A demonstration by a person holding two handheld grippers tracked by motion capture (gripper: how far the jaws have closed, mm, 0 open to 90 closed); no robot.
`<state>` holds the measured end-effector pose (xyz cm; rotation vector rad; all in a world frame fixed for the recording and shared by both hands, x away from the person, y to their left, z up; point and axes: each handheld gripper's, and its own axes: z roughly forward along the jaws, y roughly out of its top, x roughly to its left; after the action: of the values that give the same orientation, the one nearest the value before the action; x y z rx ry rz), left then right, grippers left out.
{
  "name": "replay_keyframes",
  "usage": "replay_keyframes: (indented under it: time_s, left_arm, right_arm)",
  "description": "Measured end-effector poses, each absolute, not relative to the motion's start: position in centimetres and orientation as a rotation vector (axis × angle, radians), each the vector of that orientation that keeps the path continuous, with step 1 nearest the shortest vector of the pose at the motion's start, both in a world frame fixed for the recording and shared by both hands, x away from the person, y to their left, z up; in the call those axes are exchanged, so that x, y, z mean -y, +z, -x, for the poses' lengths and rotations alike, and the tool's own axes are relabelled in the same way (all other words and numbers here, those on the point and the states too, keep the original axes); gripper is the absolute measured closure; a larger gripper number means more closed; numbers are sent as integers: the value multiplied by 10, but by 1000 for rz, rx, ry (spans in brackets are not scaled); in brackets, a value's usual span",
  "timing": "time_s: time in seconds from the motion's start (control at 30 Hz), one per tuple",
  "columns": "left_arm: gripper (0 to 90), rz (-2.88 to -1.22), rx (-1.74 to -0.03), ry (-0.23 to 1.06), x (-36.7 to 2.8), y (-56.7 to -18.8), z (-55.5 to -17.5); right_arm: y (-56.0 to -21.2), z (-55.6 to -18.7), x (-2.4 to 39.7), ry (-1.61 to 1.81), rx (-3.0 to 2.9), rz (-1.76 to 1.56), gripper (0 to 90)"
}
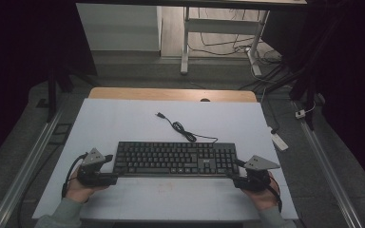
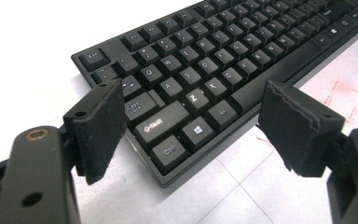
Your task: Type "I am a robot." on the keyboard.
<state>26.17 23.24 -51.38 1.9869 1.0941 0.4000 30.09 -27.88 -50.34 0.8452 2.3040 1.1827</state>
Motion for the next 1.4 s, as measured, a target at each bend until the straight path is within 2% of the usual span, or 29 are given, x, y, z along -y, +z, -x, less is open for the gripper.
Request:
replay_keyframes:
  time_s: [1.4]
  left_arm:
    - [235, -1971, -1124, 393, -233, -508, -263]
  right_arm:
    - [-499, -302, 259, 1212, -2312, -823, 410]
